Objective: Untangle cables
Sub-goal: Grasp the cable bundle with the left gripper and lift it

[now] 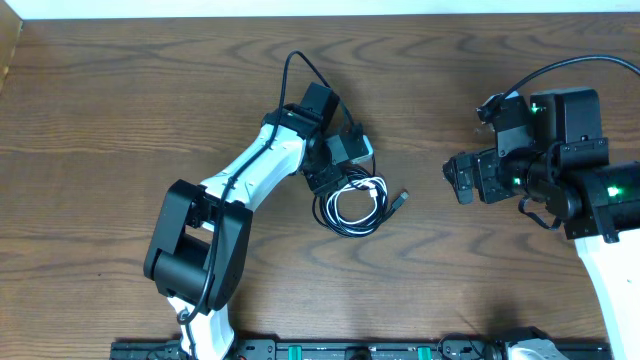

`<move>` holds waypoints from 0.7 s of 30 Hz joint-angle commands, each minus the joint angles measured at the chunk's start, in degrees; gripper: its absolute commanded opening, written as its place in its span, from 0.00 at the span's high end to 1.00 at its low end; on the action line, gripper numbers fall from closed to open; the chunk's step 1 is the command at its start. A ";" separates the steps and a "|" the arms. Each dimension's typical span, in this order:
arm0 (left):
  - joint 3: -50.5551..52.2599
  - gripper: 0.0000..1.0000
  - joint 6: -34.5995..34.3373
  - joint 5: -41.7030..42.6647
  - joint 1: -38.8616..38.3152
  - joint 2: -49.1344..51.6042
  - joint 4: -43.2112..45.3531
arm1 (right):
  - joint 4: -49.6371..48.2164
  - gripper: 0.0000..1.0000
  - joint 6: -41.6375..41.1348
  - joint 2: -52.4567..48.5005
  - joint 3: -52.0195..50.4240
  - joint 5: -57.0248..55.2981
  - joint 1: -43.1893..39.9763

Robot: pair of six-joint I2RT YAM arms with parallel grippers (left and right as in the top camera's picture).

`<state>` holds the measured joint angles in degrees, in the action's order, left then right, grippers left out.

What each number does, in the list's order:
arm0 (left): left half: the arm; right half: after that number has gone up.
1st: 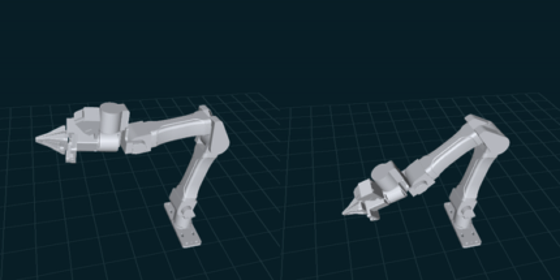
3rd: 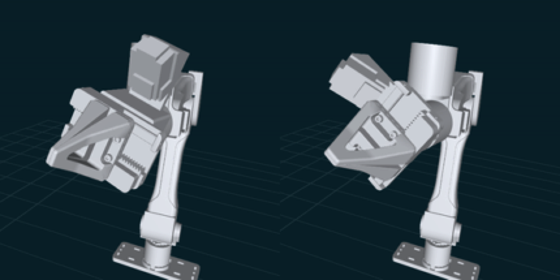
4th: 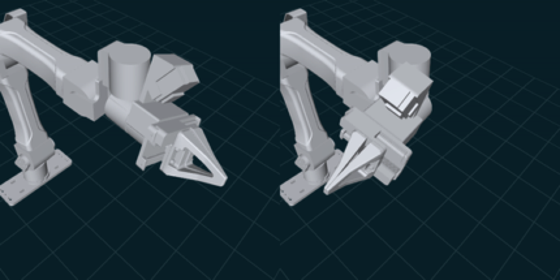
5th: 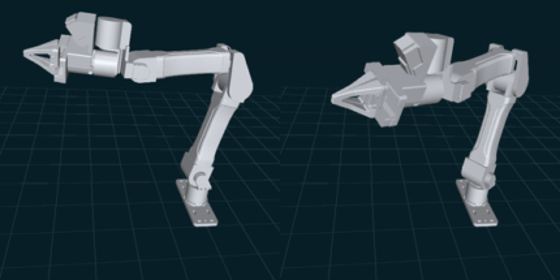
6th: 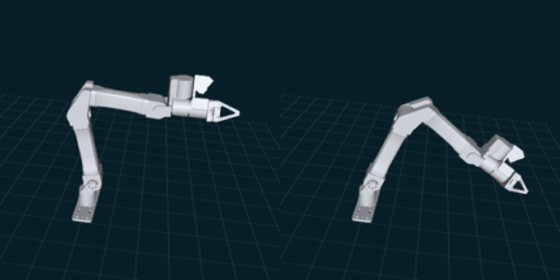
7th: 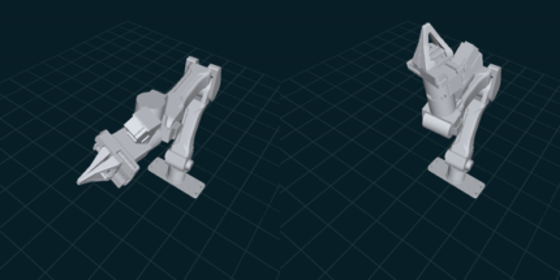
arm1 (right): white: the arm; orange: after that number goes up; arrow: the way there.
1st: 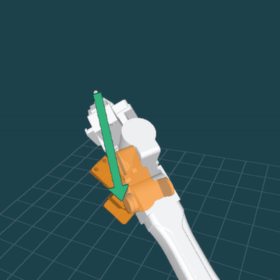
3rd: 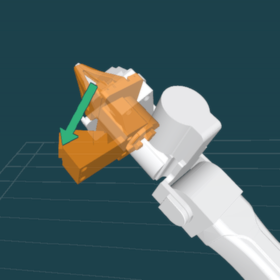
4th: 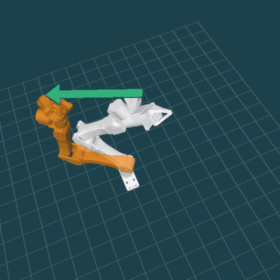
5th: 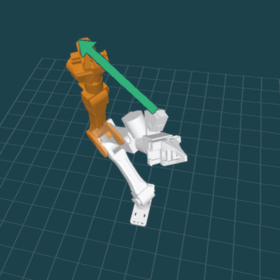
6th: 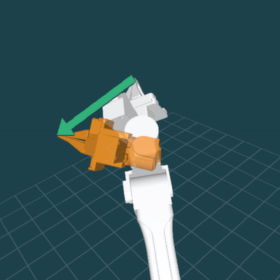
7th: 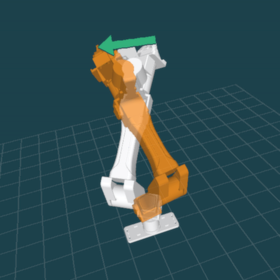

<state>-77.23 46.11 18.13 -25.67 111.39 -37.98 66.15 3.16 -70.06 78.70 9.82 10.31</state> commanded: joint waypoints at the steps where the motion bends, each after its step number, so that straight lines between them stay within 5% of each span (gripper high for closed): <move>1: 0.13 0.35 -0.26 0.76 -0.02 0.28 0.81 | -0.13 0.01 -0.57 0.20 0.83 0.46 0.31; 6: 0.13 0.55 -0.24 0.96 -0.02 0.28 1.05 | 0.02 0.01 -0.79 0.17 0.83 0.46 0.31; 13: 0.13 0.38 -0.24 1.75 -0.02 0.28 1.22 | 1.09 0.01 -0.79 0.17 0.83 0.46 0.31; 21: 0.13 0.38 -0.28 3.91 -0.02 2.14 2.32 | 2.47 0.01 -0.76 0.17 0.83 0.74 0.31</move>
<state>-77.23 46.11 20.80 -25.67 111.42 -35.75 68.12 3.14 -70.06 78.70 9.85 10.33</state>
